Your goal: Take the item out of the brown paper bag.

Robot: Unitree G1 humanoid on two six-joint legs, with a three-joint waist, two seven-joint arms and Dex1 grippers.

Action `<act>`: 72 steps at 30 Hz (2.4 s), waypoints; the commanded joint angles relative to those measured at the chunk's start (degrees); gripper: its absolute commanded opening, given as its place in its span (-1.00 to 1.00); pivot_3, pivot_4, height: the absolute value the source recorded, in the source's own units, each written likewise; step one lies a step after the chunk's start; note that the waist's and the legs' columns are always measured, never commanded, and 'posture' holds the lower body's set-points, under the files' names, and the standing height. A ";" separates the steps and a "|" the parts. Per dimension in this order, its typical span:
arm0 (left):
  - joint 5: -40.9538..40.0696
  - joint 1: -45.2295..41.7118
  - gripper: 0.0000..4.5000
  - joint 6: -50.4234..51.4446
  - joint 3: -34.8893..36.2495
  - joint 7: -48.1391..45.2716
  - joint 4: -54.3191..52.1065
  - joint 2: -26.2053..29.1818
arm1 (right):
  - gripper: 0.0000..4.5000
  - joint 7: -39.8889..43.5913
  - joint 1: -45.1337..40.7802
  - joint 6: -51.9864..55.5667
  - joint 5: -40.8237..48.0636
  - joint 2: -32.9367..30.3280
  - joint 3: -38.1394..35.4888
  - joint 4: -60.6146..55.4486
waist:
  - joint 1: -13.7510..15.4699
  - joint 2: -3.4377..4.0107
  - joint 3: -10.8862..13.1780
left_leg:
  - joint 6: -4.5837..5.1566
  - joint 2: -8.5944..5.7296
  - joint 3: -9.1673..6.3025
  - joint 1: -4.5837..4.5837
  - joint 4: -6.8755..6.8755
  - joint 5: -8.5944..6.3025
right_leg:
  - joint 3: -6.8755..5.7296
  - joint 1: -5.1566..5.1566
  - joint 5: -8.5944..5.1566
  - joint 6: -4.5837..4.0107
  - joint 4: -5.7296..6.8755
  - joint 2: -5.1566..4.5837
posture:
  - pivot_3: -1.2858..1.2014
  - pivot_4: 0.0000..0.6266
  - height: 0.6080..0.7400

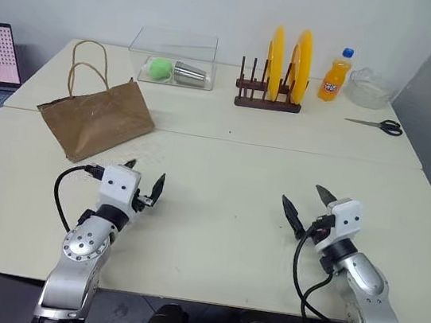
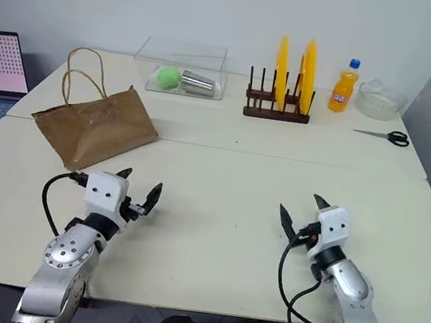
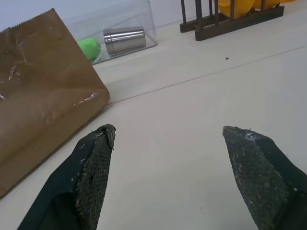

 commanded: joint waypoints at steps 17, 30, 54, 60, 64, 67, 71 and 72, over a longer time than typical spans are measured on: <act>1.69 -0.85 0.68 -3.53 -0.64 -1.81 -0.21 0.98 | 1.00 0.58 -0.28 -1.60 0.94 0.16 0.31 -0.42 | 0.01 0.02 0.01 | 0.00 0.00 -0.02 -0.02 0.00 0.00 | -0.01 0.00 0.00 0.00 -0.02 0.00 | 0.03 -0.52 1.00; 0.36 -2.41 0.68 -3.56 2.07 -2.14 0.17 2.09 | 1.00 5.96 -3.05 -1.52 1.18 -1.65 3.92 -1.35 | -0.02 0.07 0.04 | 0.00 0.00 -0.02 -0.03 0.00 0.00 | -0.01 -0.01 0.00 0.00 -0.03 0.00 | 0.03 -0.52 1.00; -19.69 -26.32 0.68 16.94 20.44 -24.41 23.56 33.66 | 1.00 26.23 -31.25 23.06 25.18 -14.47 7.09 -7.77 | -0.40 0.21 0.26 | 0.00 0.02 -0.39 -0.55 0.06 0.02 | -0.48 -0.40 0.02 0.00 -0.09 0.03 | 0.03 -0.52 1.00; -14.66 -40.73 0.68 10.86 14.10 -32.22 47.00 39.32 | 1.00 26.06 -33.42 23.39 23.89 -13.90 8.86 -7.34 | -0.20 0.24 0.28 | 0.00 -0.05 -0.32 -0.69 0.03 0.01 | -0.42 -0.50 0.03 0.00 -0.15 -0.05 | 0.03 -0.52 1.00; -7.65 -52.66 0.68 3.05 7.04 -36.57 64.69 40.13 | 1.00 25.09 -34.45 24.62 23.57 -13.78 9.63 -8.78 | 0.01 0.07 0.24 | -0.02 -0.06 -0.37 -1.08 0.11 0.02 | -0.47 -0.86 0.21 -0.28 -0.02 -0.05 | 0.03 -0.52 1.00; -3.82 -60.15 0.68 -1.10 3.86 -37.42 74.64 39.48 | 1.00 24.69 -34.89 25.48 23.73 -13.96 9.81 -9.71 | -0.14 0.07 0.24 | -0.02 -0.07 -0.34 -1.22 0.16 0.02 | -0.47 -0.96 0.23 -0.29 0.00 -0.07 | 0.03 -0.52 1.00; -0.38 -65.64 0.68 -5.12 2.00 -35.64 82.64 38.56 | 1.00 24.54 -34.78 25.99 23.75 -14.25 9.65 -10.51 | -0.29 0.07 0.24 | -0.01 -0.07 -0.32 -1.26 0.15 0.02 | -0.46 -1.01 0.22 -0.28 0.01 -0.07 | 0.03 -0.52 1.00; 0.18 -66.54 0.68 -5.67 1.88 -35.12 83.98 38.43 | 1.00 24.47 -34.76 26.09 23.75 -14.27 9.60 -10.67 | -0.39 0.07 0.25 | -0.01 -0.07 -0.31 -1.26 0.14 0.02 | -0.46 -1.03 0.22 -0.28 0.02 -0.07 | 0.03 -0.52 1.00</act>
